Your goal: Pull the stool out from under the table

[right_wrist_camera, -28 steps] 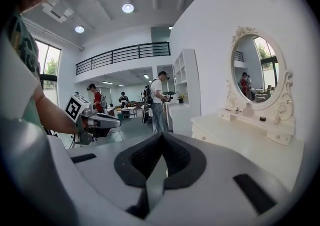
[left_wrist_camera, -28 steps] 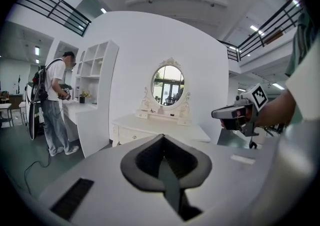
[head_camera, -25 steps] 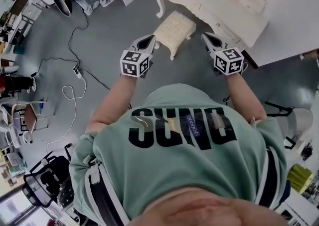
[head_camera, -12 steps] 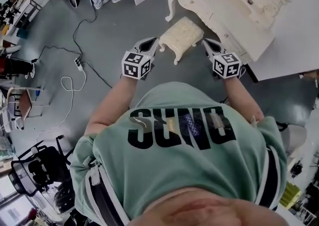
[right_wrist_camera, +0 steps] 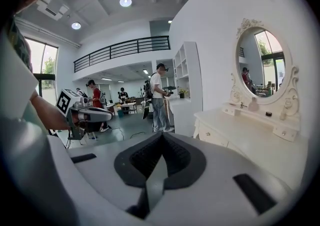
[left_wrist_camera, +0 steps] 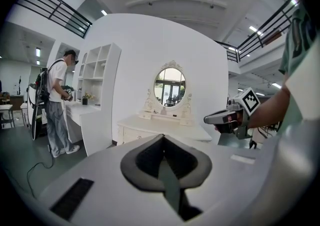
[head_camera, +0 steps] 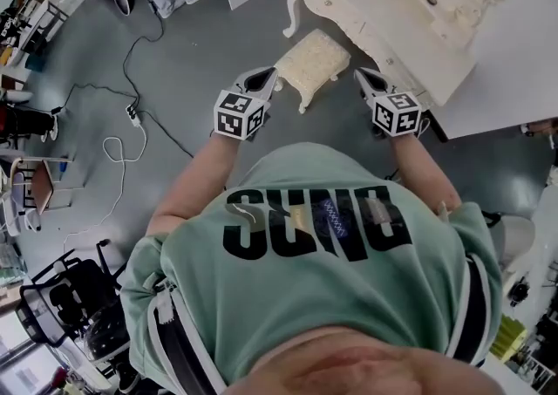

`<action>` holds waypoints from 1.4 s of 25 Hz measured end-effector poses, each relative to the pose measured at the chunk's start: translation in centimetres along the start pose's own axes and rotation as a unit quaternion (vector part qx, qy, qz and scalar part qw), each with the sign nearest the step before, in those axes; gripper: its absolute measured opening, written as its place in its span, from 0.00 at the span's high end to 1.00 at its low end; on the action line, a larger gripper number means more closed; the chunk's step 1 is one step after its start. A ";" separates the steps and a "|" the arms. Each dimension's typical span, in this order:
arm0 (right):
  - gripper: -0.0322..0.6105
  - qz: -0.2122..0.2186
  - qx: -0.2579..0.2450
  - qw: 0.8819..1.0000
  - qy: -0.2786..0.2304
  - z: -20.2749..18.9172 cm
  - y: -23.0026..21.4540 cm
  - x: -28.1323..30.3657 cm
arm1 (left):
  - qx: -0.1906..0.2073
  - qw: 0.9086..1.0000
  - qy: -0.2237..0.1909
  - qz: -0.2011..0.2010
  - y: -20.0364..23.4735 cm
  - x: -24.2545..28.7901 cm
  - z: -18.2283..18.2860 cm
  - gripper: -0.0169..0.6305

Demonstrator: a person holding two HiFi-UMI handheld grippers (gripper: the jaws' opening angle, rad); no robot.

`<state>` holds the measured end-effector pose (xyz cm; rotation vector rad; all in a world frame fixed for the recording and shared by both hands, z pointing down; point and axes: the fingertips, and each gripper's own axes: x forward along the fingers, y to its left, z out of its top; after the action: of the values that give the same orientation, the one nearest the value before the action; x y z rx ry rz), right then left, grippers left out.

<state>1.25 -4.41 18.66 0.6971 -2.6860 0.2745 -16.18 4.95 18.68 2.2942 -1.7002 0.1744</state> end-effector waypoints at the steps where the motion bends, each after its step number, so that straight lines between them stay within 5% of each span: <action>1: 0.96 -0.002 0.000 1.000 0.000 0.0 -0.1 0.0 | 0.001 1.000 0.001 -0.001 0.0 0.0 0.0 0.96; 35: 0.96 0.006 -0.021 1.000 0.000 1.1 -1.1 1.2 | 0.008 1.000 0.003 -0.004 0.7 1.9 0.9 0.96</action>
<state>0.50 -6.22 18.25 0.6695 -2.6891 0.2213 -16.30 2.78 18.45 2.3091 -1.6912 0.1935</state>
